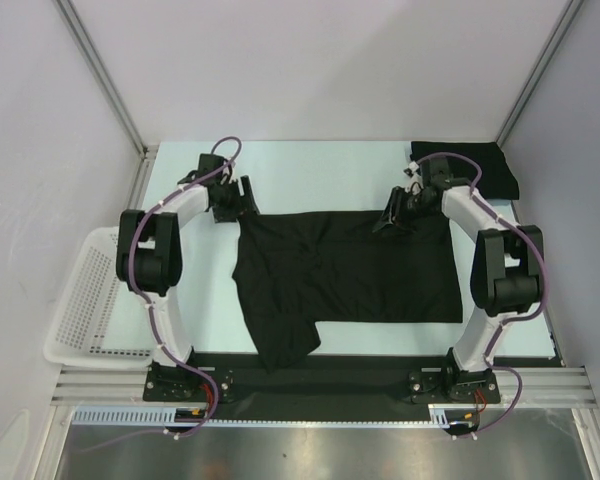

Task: Fold and stack the t-shirts
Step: Fold the tshirt

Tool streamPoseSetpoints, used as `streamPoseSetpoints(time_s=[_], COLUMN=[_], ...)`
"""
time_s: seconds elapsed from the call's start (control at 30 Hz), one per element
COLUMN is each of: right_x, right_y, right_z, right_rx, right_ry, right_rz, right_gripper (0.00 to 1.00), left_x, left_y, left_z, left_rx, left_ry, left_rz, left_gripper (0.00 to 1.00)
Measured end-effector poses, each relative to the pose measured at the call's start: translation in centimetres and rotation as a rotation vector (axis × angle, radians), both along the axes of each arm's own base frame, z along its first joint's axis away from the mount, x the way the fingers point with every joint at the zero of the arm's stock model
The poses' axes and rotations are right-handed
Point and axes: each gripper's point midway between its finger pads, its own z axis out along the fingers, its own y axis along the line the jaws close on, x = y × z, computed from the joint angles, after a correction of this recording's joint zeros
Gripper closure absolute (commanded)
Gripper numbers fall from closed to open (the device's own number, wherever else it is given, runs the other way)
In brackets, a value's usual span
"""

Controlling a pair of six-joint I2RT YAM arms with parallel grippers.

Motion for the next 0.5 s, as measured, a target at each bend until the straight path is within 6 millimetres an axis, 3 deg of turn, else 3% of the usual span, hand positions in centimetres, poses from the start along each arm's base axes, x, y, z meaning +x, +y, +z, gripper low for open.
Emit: streamPoseSetpoints(time_s=[0.1, 0.27, 0.5], right_x=[-0.4, -1.2, -1.7], right_y=[-1.5, -4.2, -5.4], right_z=[0.3, 0.4, 0.0], right_rx=[0.002, 0.001, -0.001], right_ry=[-0.008, -0.005, 0.009], right_rz=[-0.038, -0.110, -0.139], right_gripper=[0.59, 0.59, 0.59], left_x=[0.2, 1.4, 1.6], left_y=[1.4, 2.8, 2.9], left_z=[-1.3, -1.3, -2.5], left_rx=[0.020, 0.032, 0.031], left_ry=[0.026, 0.017, 0.040], left_rz=[0.032, 0.062, 0.062], left_gripper=[0.24, 0.28, 0.35])
